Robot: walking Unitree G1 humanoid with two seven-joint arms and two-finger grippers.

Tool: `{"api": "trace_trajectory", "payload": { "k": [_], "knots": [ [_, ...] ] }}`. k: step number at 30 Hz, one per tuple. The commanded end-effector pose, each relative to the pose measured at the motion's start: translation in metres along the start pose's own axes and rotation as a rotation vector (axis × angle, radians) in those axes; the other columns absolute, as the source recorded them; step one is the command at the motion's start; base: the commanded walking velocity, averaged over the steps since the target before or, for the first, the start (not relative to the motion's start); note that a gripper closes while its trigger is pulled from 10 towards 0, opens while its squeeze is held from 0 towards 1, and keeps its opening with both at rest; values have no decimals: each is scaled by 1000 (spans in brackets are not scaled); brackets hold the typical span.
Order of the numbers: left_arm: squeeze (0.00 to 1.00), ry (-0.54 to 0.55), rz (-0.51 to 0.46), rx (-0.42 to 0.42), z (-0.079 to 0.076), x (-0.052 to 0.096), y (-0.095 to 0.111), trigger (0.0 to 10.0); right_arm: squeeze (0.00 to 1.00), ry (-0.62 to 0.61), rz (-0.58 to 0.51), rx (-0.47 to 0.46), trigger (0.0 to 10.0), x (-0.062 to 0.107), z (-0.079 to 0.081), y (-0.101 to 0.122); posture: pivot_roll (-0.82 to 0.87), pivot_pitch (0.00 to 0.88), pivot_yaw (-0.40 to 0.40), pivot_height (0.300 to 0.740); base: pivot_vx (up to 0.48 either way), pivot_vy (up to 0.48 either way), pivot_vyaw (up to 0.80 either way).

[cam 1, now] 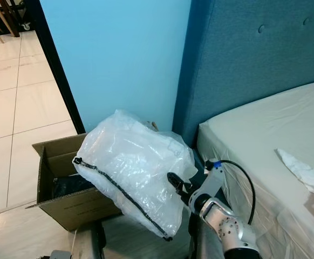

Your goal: Clean up the room

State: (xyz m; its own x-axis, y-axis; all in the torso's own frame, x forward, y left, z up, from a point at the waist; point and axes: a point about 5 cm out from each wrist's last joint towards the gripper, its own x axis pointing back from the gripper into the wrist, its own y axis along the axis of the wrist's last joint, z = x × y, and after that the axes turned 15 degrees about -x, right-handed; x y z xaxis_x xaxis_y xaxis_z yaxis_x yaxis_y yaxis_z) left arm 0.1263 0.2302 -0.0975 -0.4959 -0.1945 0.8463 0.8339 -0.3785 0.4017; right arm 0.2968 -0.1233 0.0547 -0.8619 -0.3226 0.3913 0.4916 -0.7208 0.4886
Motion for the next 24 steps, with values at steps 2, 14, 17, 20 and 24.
{"api": "trace_trajectory", "payload": {
  "k": [2,14,17,20,24],
  "knots": [
    [0,-57,-81,-36,-11,-2,20,10000,0,-32,-3,-3,10000,-2,-4,-3,-22,110,-7,468,0,0,0],
    [0,-48,-80,-57,-4,-1,14,10000,0,182,-51,-109,0,-11,29,5,-4,112,20,468,0,0,0],
    [0,-48,-89,-59,-4,-2,16,10000,0,196,-56,-109,0,-14,36,8,-1,111,21,468,0,0,0],
    [0,-50,-99,-59,-6,-2,20,10000,0,201,-55,-104,0,-16,38,9,0,108,20,468,0,0,0],
    [0,-57,-110,-56,-9,-2,23,10000,0,202,-57,-95,0,-21,44,12,-4,106,18,468,0,0,0]
  ]
}}
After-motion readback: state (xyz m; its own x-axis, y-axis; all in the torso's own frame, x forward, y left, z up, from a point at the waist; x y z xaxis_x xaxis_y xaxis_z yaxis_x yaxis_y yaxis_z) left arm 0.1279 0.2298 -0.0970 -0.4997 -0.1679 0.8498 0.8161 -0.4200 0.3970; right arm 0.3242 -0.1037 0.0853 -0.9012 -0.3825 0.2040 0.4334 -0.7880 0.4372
